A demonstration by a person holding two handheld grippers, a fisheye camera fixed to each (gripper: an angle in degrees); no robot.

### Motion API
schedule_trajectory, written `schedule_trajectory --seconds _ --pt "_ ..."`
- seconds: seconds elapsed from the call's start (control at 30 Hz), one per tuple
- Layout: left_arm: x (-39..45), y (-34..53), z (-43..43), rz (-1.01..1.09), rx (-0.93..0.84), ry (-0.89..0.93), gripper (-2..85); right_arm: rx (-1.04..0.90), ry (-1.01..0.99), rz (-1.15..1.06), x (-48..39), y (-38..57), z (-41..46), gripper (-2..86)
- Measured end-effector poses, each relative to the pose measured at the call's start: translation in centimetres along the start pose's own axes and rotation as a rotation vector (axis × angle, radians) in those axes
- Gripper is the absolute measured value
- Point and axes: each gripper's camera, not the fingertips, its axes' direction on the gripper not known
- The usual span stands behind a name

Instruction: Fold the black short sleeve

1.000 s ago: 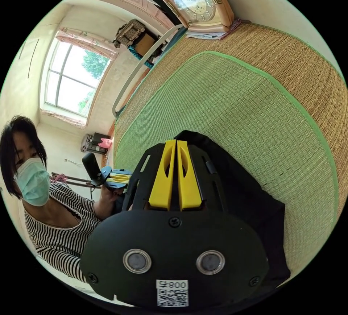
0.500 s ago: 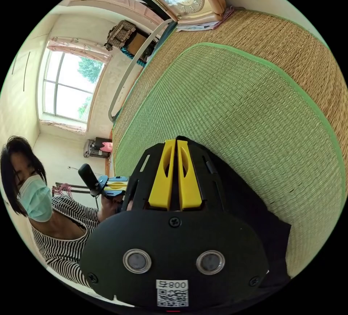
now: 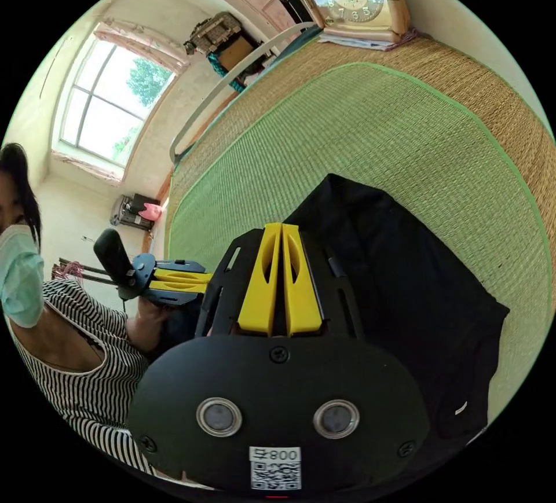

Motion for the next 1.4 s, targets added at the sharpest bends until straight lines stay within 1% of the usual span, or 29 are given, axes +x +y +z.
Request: schedule_trajectory --seconds 0.1,0.17,0.27,0.33,0.4,0.53,0.67,0.8,0.87,0.93,0.97,1.1,1.17,1.27,1.33,1.4 --pt "0.1 0.2 -0.1 0.010 0.000 -0.009 0.2 0.013 -0.019 0.017 -0.7 -0.6 0.4 0.1" --pt "-0.3 0.6 -0.4 0.003 0.021 0.022 0.1 0.034 -0.009 0.016 -1.6 -0.6 0.0 0.1" --pt "-0.7 1.1 -1.1 -0.011 0.069 0.038 0.1 0.068 0.000 -0.017 -4.1 0.4 -1.4 0.1" --pt "-1.0 1.3 -1.0 -0.018 0.056 0.028 0.1 0.088 0.012 -0.051 -6.8 2.1 -2.3 0.1" --pt "-1.3 1.4 -0.8 -0.022 0.045 0.035 0.2 0.067 0.035 -0.067 -8.7 3.4 -1.9 0.1" --pt "-1.6 1.7 -0.6 -0.023 0.028 0.016 0.1 0.004 0.112 -0.033 -10.6 4.1 1.0 0.1" --pt "-2.8 2.0 -0.6 -0.041 0.027 0.050 0.1 0.053 0.070 0.009 -11.1 3.3 0.7 0.1" --pt "-4.2 2.6 -1.0 -0.053 0.073 0.133 0.1 0.093 0.120 0.078 -12.8 4.6 -2.1 0.1" --pt "-5.0 3.5 -2.4 -0.033 0.198 0.192 0.1 0.134 0.118 0.127 -13.5 6.6 -4.5 0.1" --pt "-5.5 4.0 -3.4 -0.026 0.265 0.219 0.1 0.168 0.086 0.206 -14.2 10.6 -7.4 0.1" --pt "-5.9 4.1 -3.6 -0.042 0.269 0.224 0.1 0.173 0.076 0.226 -14.3 11.7 -7.9 0.1" --pt "-7.6 4.4 -3.3 -0.119 0.274 0.279 0.1 0.172 0.038 0.410 -16.1 20.7 -11.0 0.1" --pt "-9.1 4.5 -2.8 -0.188 0.249 0.385 0.1 0.168 0.019 0.485 -17.1 24.5 -12.2 0.1" --pt "-9.9 5.2 -2.9 -0.219 0.220 0.484 0.1 0.176 0.035 0.586 -19.3 29.9 -14.5 0.1" --pt "-9.6 5.9 -3.2 -0.213 0.168 0.477 0.1 0.179 0.054 0.651 -21.1 33.6 -16.3 0.1" --pt "-8.7 7.0 -3.5 -0.201 0.111 0.427 0.1 0.201 0.056 0.687 -22.5 35.9 -17.7 0.1"
